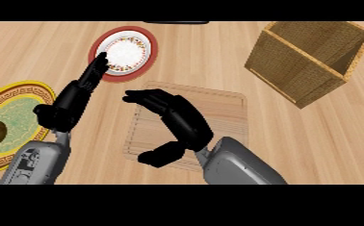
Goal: Pick the lemon from the cutting board and place it in the basket
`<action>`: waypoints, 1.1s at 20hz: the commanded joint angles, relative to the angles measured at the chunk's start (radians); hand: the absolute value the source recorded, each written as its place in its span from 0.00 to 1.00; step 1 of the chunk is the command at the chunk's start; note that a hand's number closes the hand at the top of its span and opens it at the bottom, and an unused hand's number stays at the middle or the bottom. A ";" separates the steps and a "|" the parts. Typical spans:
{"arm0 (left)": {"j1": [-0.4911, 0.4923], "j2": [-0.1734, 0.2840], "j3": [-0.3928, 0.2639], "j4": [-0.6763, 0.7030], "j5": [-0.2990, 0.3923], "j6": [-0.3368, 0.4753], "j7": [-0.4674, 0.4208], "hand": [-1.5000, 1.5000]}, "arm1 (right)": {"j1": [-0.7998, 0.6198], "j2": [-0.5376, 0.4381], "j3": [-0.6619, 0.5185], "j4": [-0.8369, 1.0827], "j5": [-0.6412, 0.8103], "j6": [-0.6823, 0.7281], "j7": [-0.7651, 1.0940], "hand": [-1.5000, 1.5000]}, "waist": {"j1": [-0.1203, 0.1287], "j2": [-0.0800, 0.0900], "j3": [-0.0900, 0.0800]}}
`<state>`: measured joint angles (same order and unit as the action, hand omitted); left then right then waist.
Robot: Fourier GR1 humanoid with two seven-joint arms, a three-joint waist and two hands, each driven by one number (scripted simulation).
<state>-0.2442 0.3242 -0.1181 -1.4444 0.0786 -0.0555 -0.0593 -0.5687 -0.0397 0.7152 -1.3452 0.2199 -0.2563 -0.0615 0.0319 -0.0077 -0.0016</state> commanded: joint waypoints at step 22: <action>0.084 0.005 0.037 -0.165 -0.005 -0.023 0.088 0.50 | -0.315 -0.232 -0.212 -0.314 -0.028 0.846 0.820 0.00 | -0.030 0.006 0.002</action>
<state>-0.1666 0.3260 -0.0951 -1.5680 0.0721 -0.0601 0.0032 -0.9197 -0.2601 0.5755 -1.6335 0.2023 0.5220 0.7536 -0.0057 -0.0064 -0.0004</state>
